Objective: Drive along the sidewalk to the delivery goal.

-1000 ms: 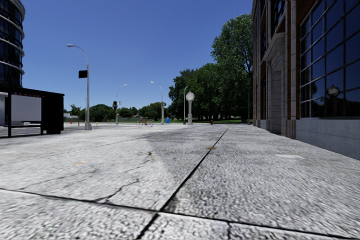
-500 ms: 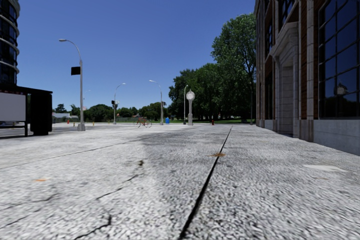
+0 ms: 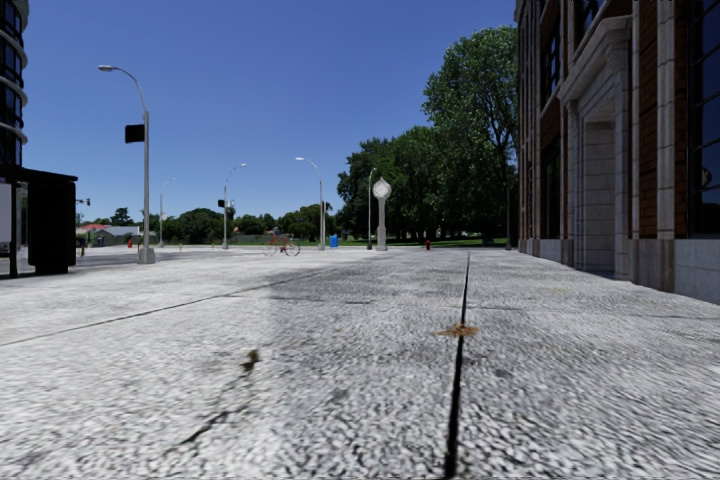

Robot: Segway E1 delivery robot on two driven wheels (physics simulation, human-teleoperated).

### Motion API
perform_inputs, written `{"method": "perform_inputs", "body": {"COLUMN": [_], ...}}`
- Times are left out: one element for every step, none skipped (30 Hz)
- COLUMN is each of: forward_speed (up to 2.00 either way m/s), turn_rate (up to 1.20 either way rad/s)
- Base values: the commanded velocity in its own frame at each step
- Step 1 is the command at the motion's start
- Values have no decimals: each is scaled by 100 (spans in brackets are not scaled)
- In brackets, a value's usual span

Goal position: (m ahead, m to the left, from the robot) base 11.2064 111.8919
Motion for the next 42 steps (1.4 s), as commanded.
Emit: {"method": "perform_inputs", "body": {"forward_speed": [200,200,200,200,200,200,200,200,200,200,200,200,200,200,200,200,200,200,200,200,200,200,200,200,200,200,200,200,200,200,200,200,200,200,200,200,200,200,200,200,200,200], "turn_rate": [0,0,0,0,0,0,0,0,0,0,0,0,0,0,0,0,0,0,0,0,0,0,0,0,0,0,0,0,0,0,0,0,0,0,0,0,0,0,0,0,0,0]}}
